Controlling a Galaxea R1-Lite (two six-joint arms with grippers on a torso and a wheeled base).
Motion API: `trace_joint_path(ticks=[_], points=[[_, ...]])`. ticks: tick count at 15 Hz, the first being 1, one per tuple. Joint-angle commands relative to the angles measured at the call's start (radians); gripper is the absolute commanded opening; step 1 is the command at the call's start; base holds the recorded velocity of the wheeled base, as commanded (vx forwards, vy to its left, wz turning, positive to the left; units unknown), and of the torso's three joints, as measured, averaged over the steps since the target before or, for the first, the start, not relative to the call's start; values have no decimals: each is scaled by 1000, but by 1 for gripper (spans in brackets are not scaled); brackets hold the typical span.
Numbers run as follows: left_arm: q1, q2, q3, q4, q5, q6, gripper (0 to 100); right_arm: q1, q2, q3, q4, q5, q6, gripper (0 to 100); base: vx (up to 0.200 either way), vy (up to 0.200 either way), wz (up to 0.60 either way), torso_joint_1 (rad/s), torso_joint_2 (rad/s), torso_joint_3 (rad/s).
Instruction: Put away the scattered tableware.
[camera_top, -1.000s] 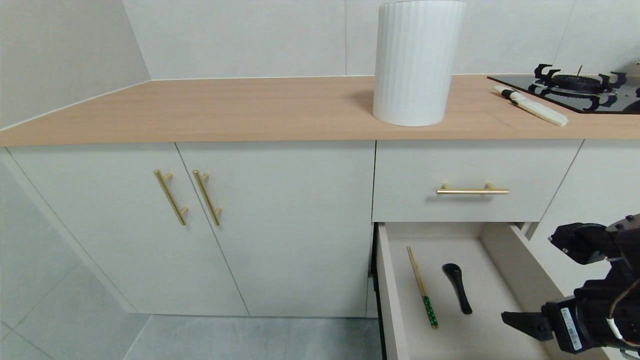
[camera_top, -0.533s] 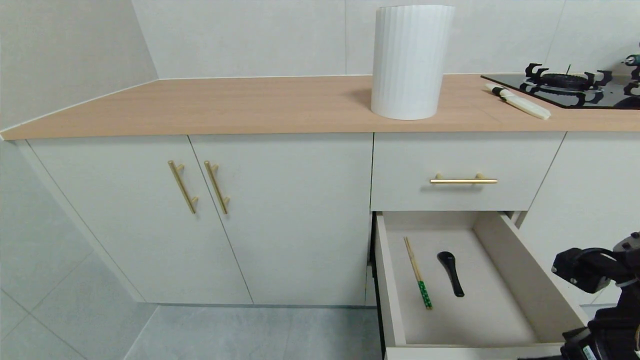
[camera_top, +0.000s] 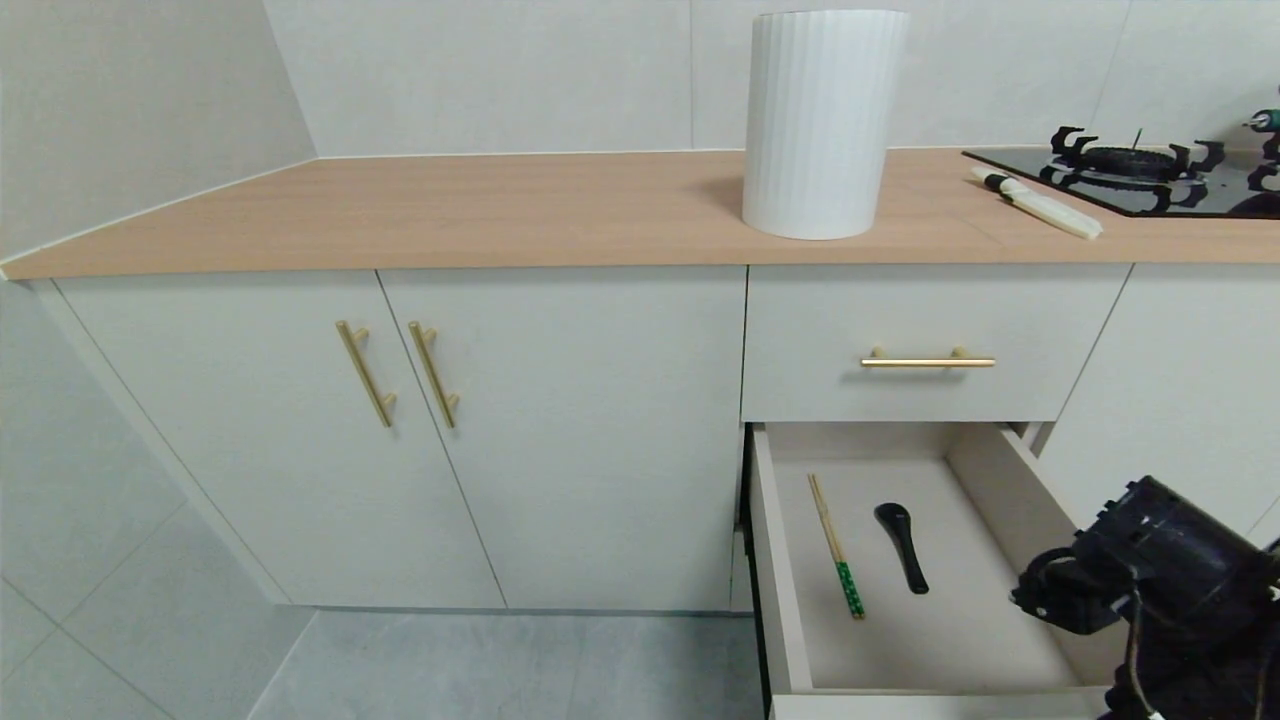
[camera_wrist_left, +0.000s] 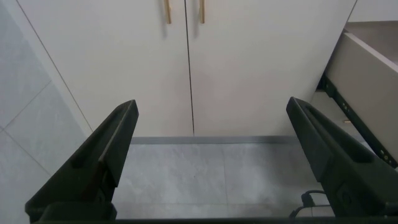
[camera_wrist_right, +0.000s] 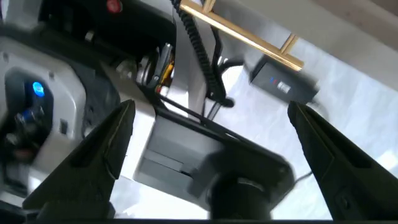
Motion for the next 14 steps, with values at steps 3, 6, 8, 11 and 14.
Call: trace_joint_path(ticks=[3,6,8,11,14], points=[[0,0,0,-1,0,0,100,-1,136,-17,-69,-93,90,100,0,0,0,0,0,0],[1,0,0,-1,0,0,100,-1,138,-35,-97,-145,156,100,0,0,0,0,0,0],[1,0,0,1,0,0,100,-1,147,-35,-125,-172,179,100,0,0,0,0,0,0],[0,0,0,-1,0,0,100,-6,151,-32,-164,-196,190,100,0,0,0,0,0,0],[0,0,0,-1,0,0,100,-25,184,-32,-244,-251,237,100,0,0,0,0,0,0]])
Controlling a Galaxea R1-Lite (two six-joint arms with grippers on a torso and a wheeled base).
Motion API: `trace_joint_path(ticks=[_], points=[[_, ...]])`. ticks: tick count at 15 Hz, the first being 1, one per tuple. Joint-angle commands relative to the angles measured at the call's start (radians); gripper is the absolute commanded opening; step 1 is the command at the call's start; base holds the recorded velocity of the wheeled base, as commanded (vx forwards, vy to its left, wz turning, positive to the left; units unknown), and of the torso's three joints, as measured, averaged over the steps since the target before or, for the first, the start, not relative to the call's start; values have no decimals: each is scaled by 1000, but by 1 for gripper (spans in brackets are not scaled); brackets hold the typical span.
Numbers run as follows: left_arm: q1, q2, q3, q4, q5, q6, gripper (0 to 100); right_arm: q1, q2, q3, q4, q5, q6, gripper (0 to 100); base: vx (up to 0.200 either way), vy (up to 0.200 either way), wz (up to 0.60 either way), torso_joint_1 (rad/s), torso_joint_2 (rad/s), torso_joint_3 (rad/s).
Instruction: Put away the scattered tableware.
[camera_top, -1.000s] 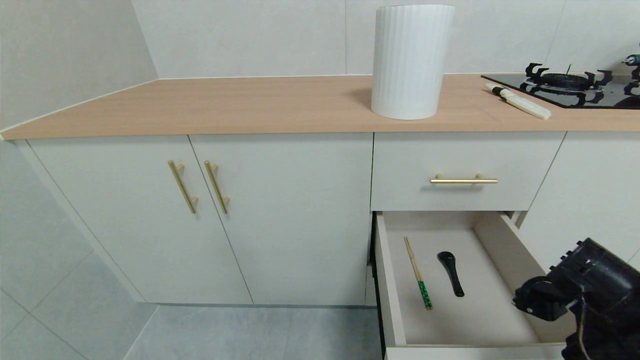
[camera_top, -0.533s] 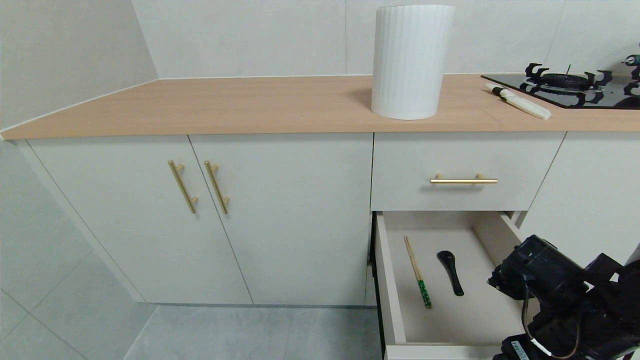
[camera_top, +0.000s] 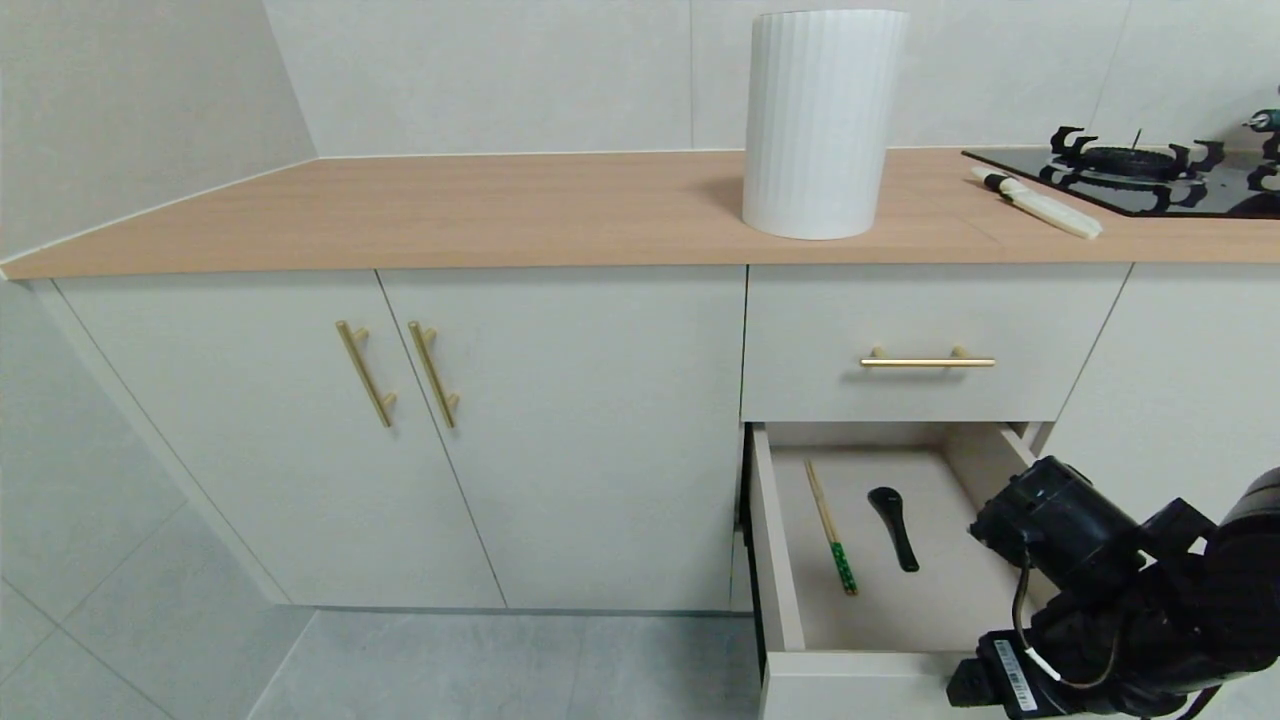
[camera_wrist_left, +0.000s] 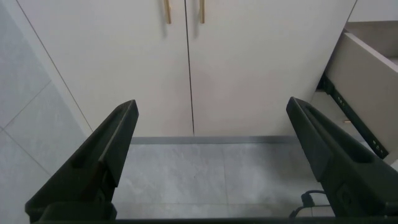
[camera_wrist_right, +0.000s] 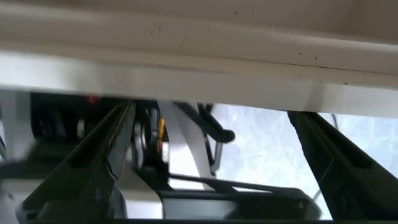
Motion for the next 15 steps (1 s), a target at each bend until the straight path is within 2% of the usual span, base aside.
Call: trace_joint_path(ticks=[1,6,10,15], points=[[1,0,0,-1,0,0,100,-23,29,1,-34,-29,2,100,0,0,0,0,0,0],[-1,0,0,1,0,0,100,-49,38,33,-189,-40,2,100,0,0,0,0,0,0],[-1,0,0,-1,0,0,100,-62,82,88,-384,-103,2,100,0,0,0,0,0,0],[1,0,0,1,0,0,100,-101,159,131,-590,-114,2,100,0,0,0,0,0,0]])
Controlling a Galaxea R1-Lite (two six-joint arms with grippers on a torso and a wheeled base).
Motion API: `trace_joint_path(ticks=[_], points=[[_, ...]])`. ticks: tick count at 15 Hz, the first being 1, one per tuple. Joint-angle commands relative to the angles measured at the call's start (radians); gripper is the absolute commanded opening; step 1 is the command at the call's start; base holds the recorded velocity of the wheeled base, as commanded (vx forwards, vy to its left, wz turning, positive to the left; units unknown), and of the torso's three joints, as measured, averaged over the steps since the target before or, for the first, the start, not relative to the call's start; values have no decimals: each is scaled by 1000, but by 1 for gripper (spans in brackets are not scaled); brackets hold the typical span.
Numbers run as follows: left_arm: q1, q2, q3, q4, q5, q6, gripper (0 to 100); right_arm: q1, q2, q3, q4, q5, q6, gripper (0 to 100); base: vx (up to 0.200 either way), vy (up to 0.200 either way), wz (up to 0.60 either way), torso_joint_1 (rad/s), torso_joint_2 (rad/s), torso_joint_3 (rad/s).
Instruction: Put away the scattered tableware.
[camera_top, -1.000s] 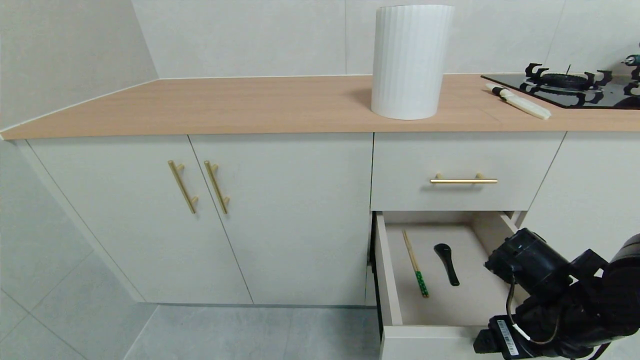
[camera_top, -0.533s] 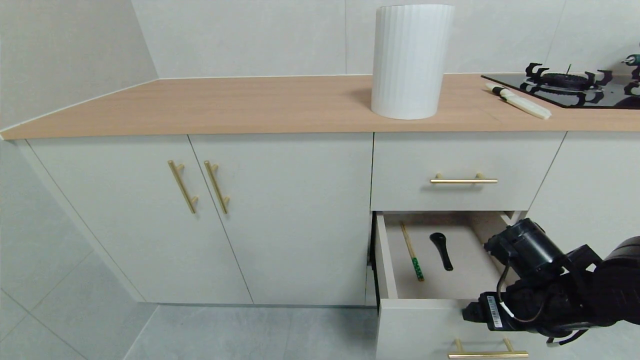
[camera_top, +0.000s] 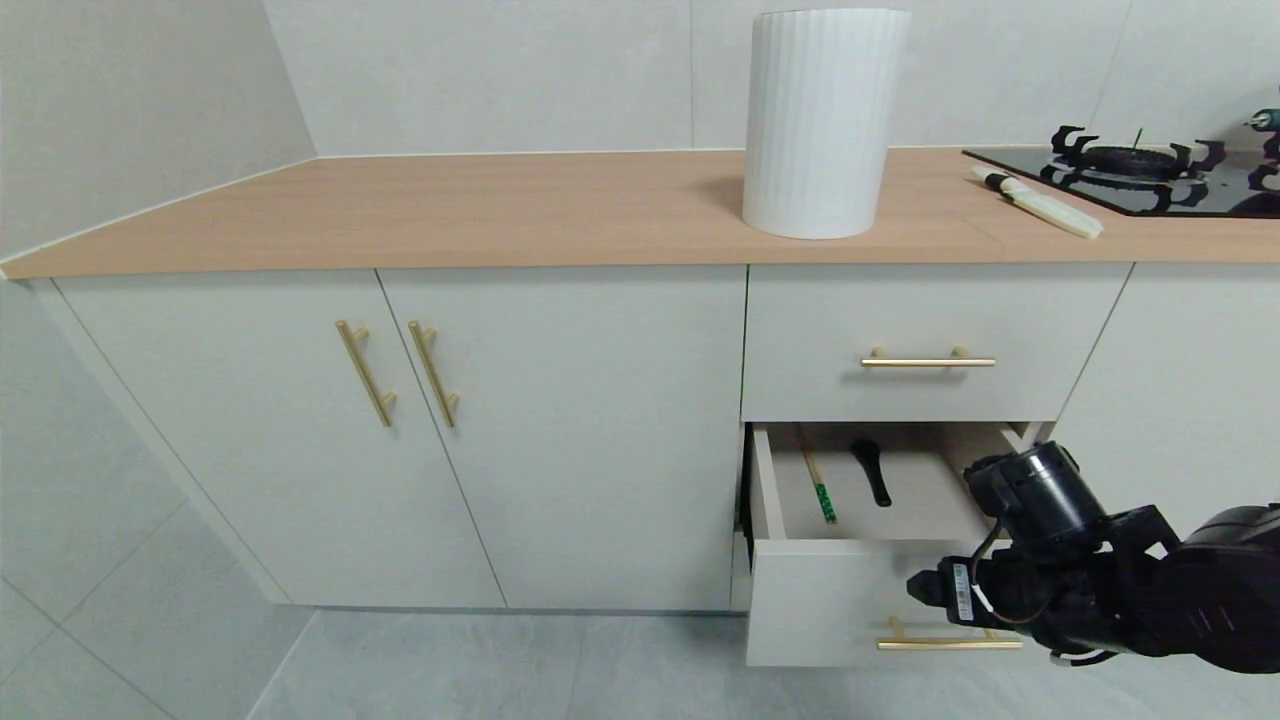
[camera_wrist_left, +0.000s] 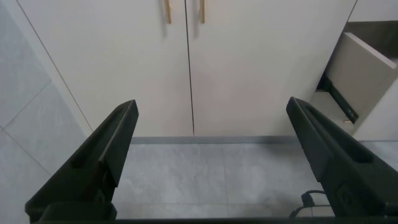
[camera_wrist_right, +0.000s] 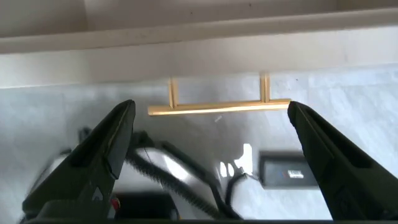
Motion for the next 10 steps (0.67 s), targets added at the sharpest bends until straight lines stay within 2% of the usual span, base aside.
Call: trace_joint_path(ticks=[1,10], points=[[-1,0,0,1,0,0,100,-24,58,19,-80,-10,0,100,0,0,0,0,0,0],[-1,0,0,1,0,0,100,-85,244,127,-641,-31,-3,100,0,0,0,0,0,0]])
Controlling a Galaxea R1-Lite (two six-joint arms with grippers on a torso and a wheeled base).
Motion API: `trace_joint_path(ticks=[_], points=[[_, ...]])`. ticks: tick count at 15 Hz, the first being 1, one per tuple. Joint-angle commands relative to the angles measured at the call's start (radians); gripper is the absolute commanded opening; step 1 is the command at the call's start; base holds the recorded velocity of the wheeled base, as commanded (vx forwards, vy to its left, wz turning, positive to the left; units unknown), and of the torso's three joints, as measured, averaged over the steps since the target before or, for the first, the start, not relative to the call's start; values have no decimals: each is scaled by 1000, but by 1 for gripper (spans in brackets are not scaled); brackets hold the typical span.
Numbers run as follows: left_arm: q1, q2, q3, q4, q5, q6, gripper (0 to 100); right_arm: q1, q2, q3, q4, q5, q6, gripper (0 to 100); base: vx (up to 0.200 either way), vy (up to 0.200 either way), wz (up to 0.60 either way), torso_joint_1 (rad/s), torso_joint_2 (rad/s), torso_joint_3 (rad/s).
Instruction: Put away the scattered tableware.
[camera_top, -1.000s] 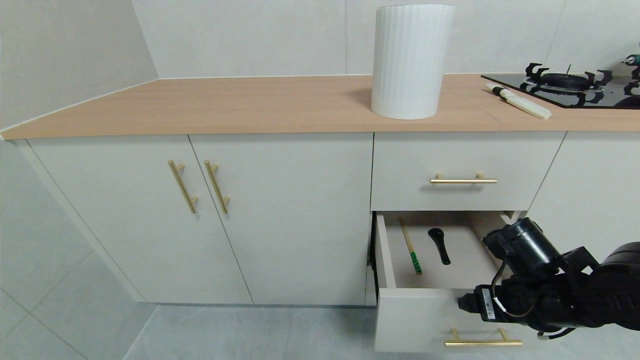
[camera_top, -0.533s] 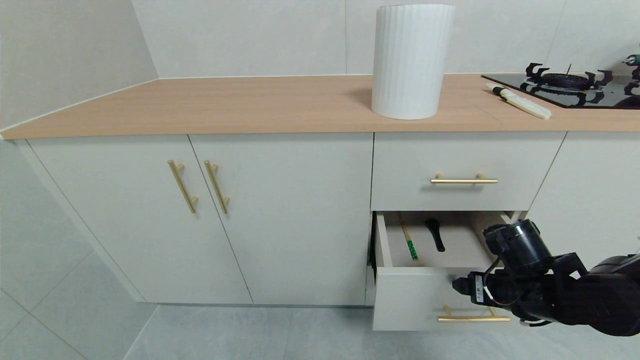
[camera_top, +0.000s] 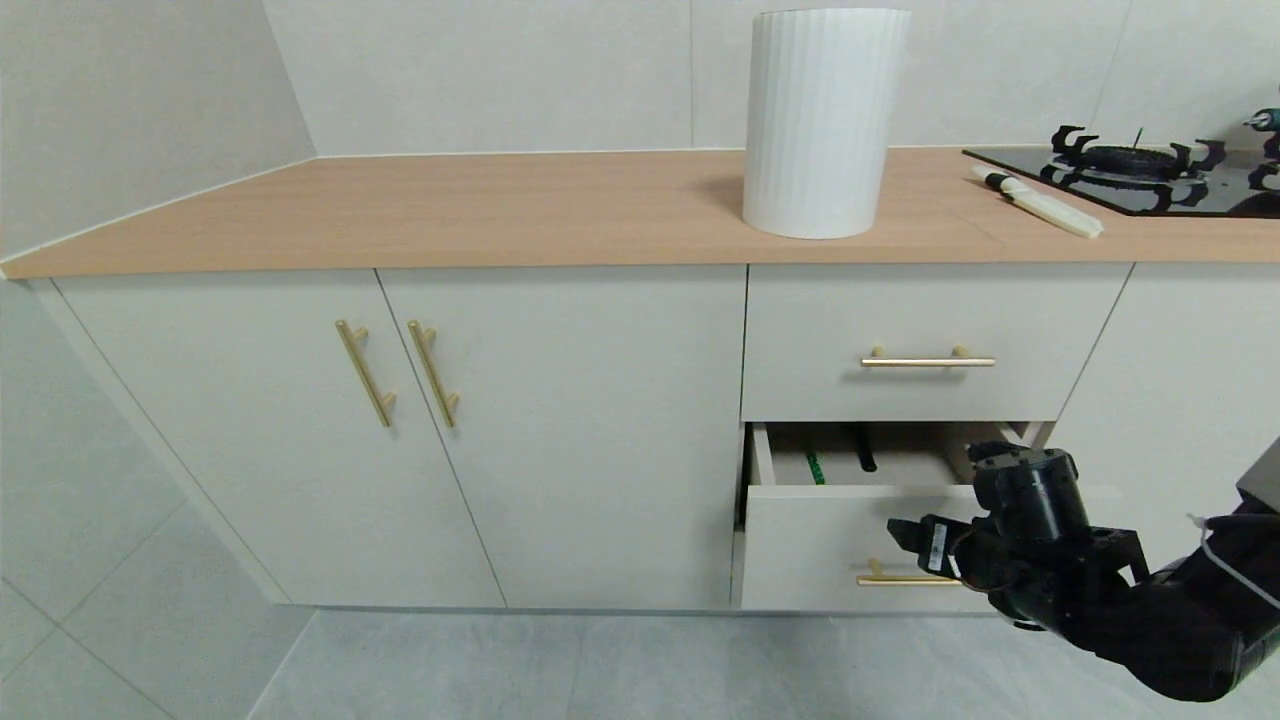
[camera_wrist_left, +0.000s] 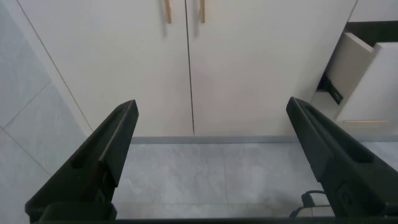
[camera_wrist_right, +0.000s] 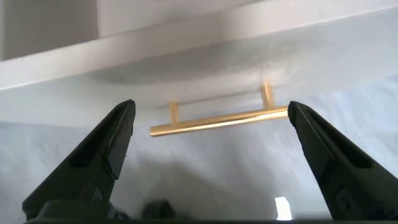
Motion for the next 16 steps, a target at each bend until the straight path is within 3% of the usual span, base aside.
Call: trace_joint_path(ticks=[1,7,10,16], points=[[0,0,0,-1,0,0,100,-17,92,14,-102,-6,-1,100,0,0,0,0,0,0],[0,0,0,-1,0,0,100,-59,269,4,-438,-55,-9,100,0,0,0,0,0,0],[-1,0,0,-1,0,0,100,-82,312,-42,-510,-65,-6,100,0,0,0,0,0,0],[0,0,0,-1,0,0,100,-112,362,-140,-527,-138,5,100,0,0,0,0,0,0]])
